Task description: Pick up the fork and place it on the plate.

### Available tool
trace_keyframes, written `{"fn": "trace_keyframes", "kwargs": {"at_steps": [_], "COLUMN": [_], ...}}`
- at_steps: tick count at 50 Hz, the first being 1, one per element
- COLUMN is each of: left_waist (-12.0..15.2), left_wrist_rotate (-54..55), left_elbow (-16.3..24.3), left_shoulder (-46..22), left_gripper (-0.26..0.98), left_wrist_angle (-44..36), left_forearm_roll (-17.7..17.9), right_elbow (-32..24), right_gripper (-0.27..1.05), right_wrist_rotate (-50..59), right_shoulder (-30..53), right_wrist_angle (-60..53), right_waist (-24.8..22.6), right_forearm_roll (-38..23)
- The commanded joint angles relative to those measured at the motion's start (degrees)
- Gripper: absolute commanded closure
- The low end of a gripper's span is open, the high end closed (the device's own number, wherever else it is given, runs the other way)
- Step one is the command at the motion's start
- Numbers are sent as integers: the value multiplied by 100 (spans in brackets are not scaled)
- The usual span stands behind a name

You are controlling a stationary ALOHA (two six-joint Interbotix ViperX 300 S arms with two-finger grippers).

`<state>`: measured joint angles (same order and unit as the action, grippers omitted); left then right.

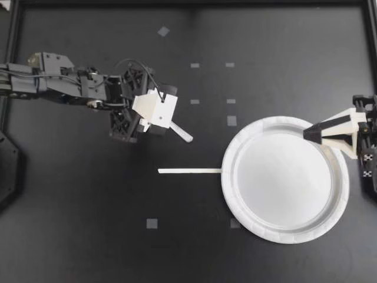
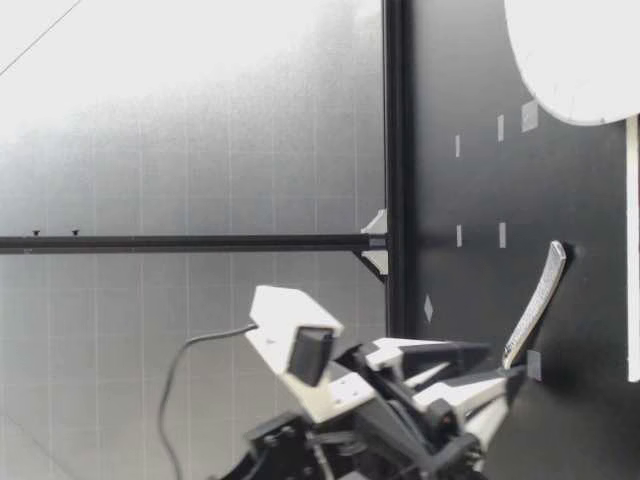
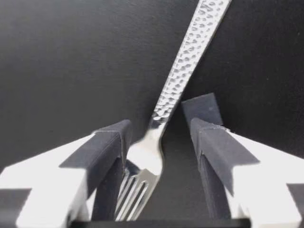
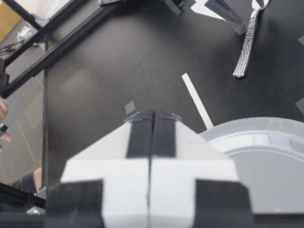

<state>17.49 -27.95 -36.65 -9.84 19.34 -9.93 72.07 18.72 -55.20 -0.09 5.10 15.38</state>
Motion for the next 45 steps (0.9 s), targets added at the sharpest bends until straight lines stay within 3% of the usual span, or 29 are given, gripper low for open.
{"fn": "trace_keyframes", "kwargs": {"at_steps": [1, 10, 22, 30, 38, 45], "left_waist": [26, 26, 26, 18, -114, -325], "left_wrist_rotate": [0, 0, 9, 62, 229, 466], "left_elbow": [123, 141, 97, 105, 9, -343], "left_shoulder": [-35, -53, 158, 703, 1415, 1740], "left_gripper": [25, 34, 72, 76, 76, 76], "left_wrist_angle": [-62, -70, -53, -308, -1195, -2742], "left_forearm_roll": [88, 105, 105, 114, 352, 571], "right_elbow": [-62, -62, -26, -62, -237, -404], "right_gripper": [87, 88, 88, 88, 87, 86], "right_wrist_rotate": [0, 0, 0, -18, -79, -123], "right_shoulder": [18, 18, 53, 220, 369, 501], "right_wrist_angle": [-26, -18, -35, -70, -132, -352], "right_waist": [26, 26, 26, 18, 18, 18], "right_forearm_roll": [0, 9, 9, 0, -70, -448]}}
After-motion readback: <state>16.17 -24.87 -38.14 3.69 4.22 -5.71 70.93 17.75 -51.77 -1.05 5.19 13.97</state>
